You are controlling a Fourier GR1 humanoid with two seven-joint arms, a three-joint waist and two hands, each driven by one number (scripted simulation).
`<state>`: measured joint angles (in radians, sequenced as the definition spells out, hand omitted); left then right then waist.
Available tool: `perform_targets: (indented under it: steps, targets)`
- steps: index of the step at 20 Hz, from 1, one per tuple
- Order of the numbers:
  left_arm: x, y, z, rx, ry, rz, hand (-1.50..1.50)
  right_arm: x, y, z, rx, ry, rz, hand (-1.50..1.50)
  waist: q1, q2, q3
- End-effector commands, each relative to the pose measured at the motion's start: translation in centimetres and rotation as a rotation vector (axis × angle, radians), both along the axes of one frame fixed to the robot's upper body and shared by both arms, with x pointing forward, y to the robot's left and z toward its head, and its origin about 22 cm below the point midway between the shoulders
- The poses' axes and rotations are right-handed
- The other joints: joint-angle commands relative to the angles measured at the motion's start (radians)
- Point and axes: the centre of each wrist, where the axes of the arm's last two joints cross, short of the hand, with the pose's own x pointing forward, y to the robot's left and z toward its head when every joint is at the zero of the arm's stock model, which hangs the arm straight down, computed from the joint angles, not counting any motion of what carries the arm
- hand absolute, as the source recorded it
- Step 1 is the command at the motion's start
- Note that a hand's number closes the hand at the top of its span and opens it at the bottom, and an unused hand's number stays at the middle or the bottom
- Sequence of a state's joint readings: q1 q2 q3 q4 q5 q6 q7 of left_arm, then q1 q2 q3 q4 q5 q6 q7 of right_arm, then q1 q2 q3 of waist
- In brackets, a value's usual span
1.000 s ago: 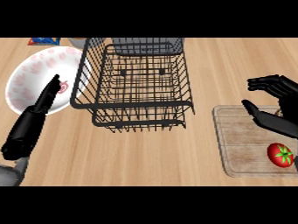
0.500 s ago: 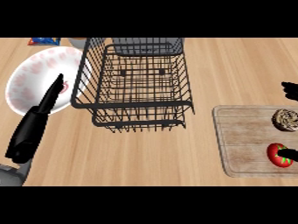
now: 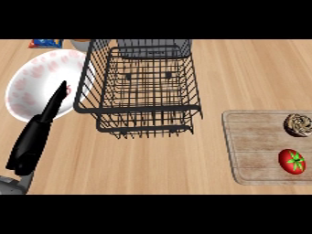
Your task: Pick the tomato from the cutting board and place it in the tiered basket
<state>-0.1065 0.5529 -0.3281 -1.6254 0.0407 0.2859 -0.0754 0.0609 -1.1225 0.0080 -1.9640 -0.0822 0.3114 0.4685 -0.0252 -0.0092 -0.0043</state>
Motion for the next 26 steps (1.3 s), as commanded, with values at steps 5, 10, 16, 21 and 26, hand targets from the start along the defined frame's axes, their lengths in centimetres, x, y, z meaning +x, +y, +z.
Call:
perform_targets:
  steps: [5, 10, 16, 21, 26]
  targets:
    - [0.4, -1.3, 0.3, -0.01, 0.004, -0.016, 0.0, -3.1, 6.6, 0.7, -0.128, 0.053, -0.101, -1.5, 0.029, 0.009, 0.003]
    - [1.1, -1.3, 0.7, -0.008, -0.004, -0.029, 0.0, -3.8, 9.6, -0.8, -0.163, 0.076, -0.148, -1.5, 0.031, 0.01, 0.003]
    - [2.0, -0.9, 0.6, -0.005, -0.009, -0.026, 0.0, -1.8, 10.3, -5.3, -0.355, 0.112, -0.183, -1.5, 0.037, 0.014, 0.003]
    - [1.2, -0.2, 0.5, 0.0, -0.005, -0.032, 0.0, -1.6, 10.7, -8.0, -0.394, 0.146, -0.254, -1.5, 0.032, 0.011, 0.004]
    - [-0.3, -0.1, 0.9, -0.012, 0.0, -0.017, 0.0, -2.1, 9.1, -8.7, -0.435, 0.19, -0.256, -1.5, 0.027, 0.008, 0.004]
